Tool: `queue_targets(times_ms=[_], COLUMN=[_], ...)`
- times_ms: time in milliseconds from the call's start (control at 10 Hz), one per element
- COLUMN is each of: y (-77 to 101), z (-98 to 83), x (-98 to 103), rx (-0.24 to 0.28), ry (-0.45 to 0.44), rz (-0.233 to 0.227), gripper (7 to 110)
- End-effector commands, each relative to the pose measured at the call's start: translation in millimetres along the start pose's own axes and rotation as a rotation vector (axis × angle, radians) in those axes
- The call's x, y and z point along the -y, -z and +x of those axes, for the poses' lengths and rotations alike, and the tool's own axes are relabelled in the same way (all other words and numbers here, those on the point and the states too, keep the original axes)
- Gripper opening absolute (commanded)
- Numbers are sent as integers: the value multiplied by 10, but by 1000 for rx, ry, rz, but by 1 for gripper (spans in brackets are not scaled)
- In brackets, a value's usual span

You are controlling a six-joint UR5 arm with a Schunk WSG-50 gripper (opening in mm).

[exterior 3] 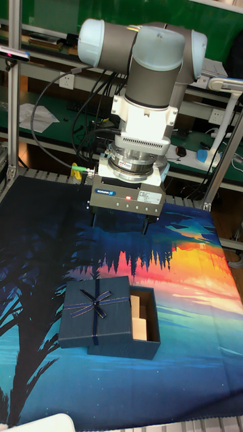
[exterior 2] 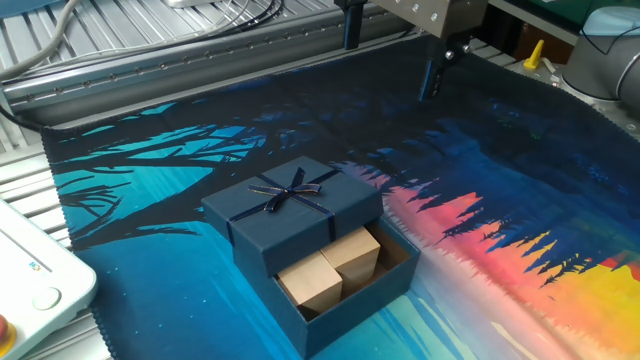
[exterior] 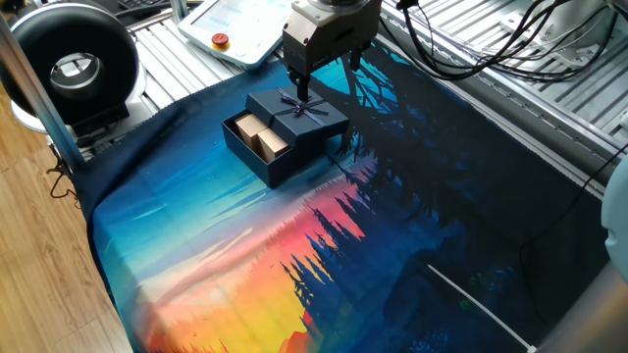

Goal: Slide the outer casing onto the gift box

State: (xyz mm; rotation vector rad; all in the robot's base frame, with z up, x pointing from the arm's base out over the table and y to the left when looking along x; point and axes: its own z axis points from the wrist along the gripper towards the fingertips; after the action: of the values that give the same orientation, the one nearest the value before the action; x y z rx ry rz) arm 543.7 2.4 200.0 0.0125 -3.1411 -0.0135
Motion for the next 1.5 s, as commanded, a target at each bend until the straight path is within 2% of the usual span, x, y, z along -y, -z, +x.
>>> queue_targets(times_ms=[0, 100, 200, 400, 600, 900, 1100, 1200, 1300, 1400], y=[8, 11, 12, 17, 16, 21, 38, 70, 68, 11], z=[-199, -176, -181, -185, -164, -127, -178, -257, -186, -167], x=[-54, -82, -101, -101, -24, 157, 155, 216, 293, 258], rx=[77, 58, 58, 58, 55, 45, 57, 80, 47, 46], ry=[-343, -381, -391, -380, -318, -148, -89, -58, -31, -189], rz=[-26, -28, -36, -37, -3, 75, 78, 101, 125, 105], gripper=[109, 109, 7, 7, 7, 7, 7, 7, 7, 7])
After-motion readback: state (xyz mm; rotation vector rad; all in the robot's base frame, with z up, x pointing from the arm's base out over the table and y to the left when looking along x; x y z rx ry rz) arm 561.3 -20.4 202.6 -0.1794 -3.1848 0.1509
